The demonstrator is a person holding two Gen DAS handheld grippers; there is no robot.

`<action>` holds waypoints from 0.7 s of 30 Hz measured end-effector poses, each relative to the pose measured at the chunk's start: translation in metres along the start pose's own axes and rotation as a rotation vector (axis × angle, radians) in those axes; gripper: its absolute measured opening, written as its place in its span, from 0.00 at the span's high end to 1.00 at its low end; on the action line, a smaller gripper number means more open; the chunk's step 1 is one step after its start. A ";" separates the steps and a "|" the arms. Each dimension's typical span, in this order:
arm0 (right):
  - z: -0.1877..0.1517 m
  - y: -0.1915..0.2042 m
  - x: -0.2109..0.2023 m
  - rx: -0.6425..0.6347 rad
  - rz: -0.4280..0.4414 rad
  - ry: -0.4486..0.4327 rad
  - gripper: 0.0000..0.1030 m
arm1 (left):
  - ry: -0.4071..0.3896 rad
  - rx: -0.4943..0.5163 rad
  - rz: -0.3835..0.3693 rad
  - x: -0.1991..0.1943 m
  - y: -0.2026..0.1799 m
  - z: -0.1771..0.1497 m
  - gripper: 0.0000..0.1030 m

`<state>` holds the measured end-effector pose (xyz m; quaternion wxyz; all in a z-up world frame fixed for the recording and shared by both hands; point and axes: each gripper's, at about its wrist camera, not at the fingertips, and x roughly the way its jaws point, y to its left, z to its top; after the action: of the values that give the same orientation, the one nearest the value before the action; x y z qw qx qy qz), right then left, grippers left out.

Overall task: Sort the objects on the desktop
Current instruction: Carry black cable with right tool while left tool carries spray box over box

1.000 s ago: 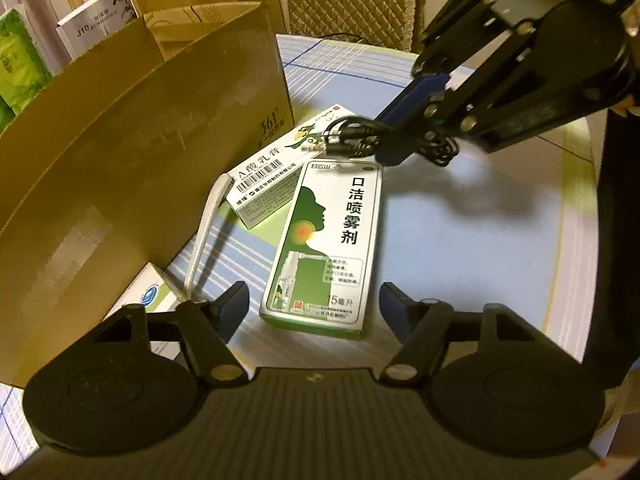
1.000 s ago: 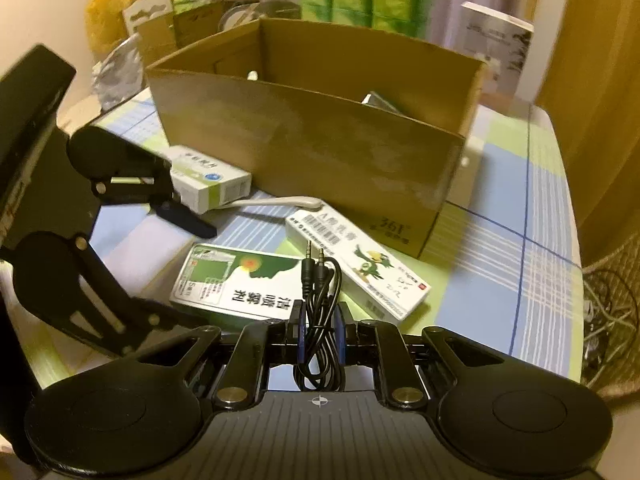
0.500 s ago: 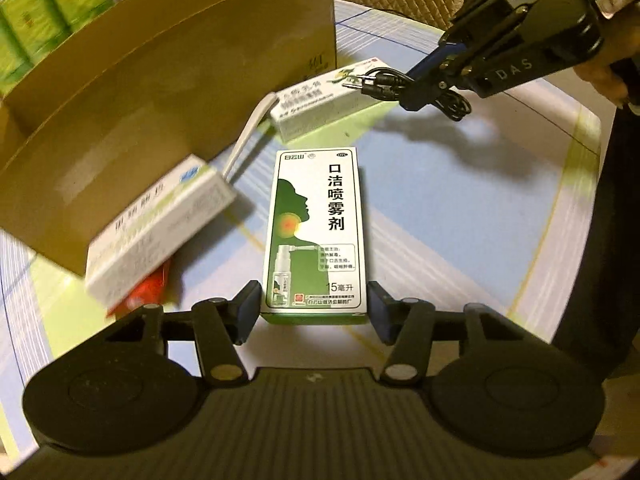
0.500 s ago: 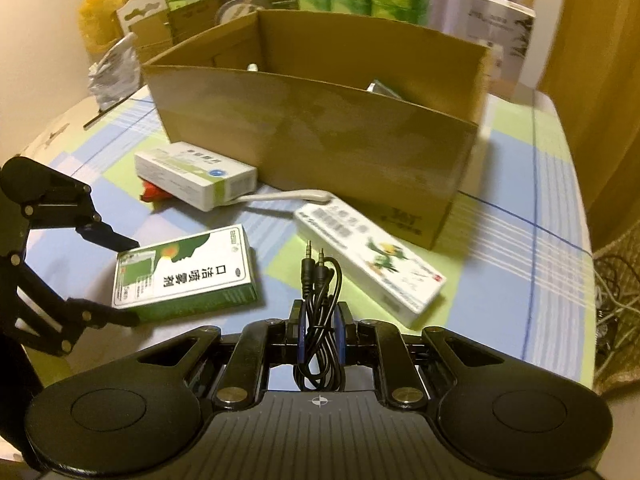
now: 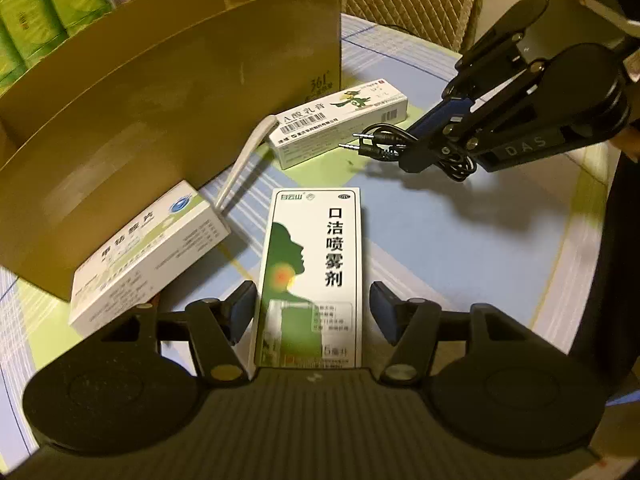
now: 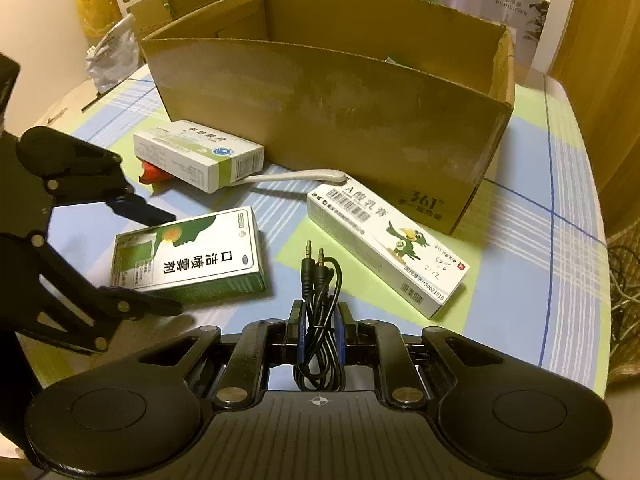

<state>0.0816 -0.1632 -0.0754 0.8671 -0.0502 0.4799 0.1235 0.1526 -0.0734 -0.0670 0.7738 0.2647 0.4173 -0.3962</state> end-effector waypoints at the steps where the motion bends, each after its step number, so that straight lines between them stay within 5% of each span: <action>1: 0.000 0.000 0.000 0.000 0.004 0.001 0.89 | 0.003 -0.002 -0.004 0.002 0.001 0.001 0.44; 12: 0.000 -0.002 0.005 0.000 0.022 0.005 0.89 | 0.047 -0.014 -0.017 0.015 0.004 0.005 0.51; 21: 0.004 0.003 0.003 -0.004 0.024 -0.008 0.89 | -0.001 -0.028 -0.014 -0.002 0.004 0.004 0.51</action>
<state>0.0856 -0.1595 -0.0757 0.8673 -0.0458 0.4770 0.1351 0.1565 -0.0734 -0.0634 0.7749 0.2506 0.4242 -0.3959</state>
